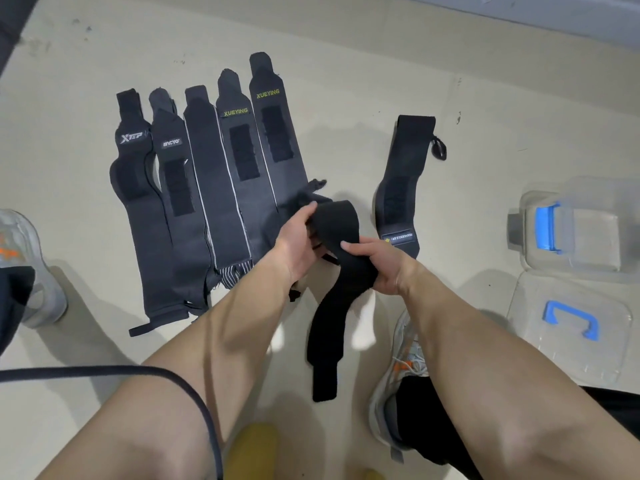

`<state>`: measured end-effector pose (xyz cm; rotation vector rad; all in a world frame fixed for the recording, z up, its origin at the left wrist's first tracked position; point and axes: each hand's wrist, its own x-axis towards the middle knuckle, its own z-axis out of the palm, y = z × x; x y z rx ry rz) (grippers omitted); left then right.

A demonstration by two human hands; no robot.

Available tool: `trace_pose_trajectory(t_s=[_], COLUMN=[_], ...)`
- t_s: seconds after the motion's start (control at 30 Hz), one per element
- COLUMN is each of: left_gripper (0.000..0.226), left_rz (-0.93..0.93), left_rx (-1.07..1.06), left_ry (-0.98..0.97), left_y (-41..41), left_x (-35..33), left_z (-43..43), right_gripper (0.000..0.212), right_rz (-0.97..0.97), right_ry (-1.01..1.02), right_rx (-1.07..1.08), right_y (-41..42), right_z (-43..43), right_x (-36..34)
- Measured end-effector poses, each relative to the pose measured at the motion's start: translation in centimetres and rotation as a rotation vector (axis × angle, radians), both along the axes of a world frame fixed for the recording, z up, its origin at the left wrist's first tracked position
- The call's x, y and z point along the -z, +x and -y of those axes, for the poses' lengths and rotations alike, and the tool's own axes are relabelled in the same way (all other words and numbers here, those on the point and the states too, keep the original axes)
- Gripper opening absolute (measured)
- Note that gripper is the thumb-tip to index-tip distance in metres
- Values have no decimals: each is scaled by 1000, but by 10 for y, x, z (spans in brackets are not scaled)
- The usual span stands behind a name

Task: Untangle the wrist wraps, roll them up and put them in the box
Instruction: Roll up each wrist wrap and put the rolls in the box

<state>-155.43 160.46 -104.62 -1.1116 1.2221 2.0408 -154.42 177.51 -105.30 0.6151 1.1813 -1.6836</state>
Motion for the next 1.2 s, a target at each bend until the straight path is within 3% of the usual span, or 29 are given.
trace_pose_trajectory(t_s=[0.2, 0.33, 0.47, 0.7, 0.77, 0.87, 0.93, 1.0, 1.07, 1.13, 1.2], left_gripper=[28, 32, 29, 19, 22, 32, 27, 21, 16, 10, 9], left_rz=[-149, -208, -272, -314, -333, -314, -302, -250, -104, 107, 279], left_rx=[37, 94, 18, -84, -127, -202, -217, -215, -151, 77, 565], left_ry=[-211, -285, -225, -128, -112, -45, -12, -46, -158, -211, -277], left_y=[-19, -40, -67, -92, -91, -84, -74, -58, -37, -13, 12], left_x=[-10, -32, -71, -123, -132, -138, -142, -142, -133, -114, -100], left_z=[-6, -4, -3, 17, 29, 52, 68, 79, 86, 90, 87], right_gripper=[40, 30, 28, 16, 19, 33, 31, 30, 32, 32, 25], right_rz=[-57, -115, -211, -192, -179, -361, -407, -437, -506, -600, -701], right_ry=[-4, 91, 330, 507, 598, 923, 1106, 1142, 1048, 932, 808], right_rx=[-99, -179, -446, -620, -583, -508, -252, -6, 144, 204, 210], right_y=[-1, -5, -9, 8, 12, 1, -13, -33, -55, -74, -88], right_z=[-2, -1, 1, -7, -11, -21, -24, -21, -15, -8, 0], right_x=[-1, -3, -25, -34, -31, -31, -44, -63, -81, -95, -108])
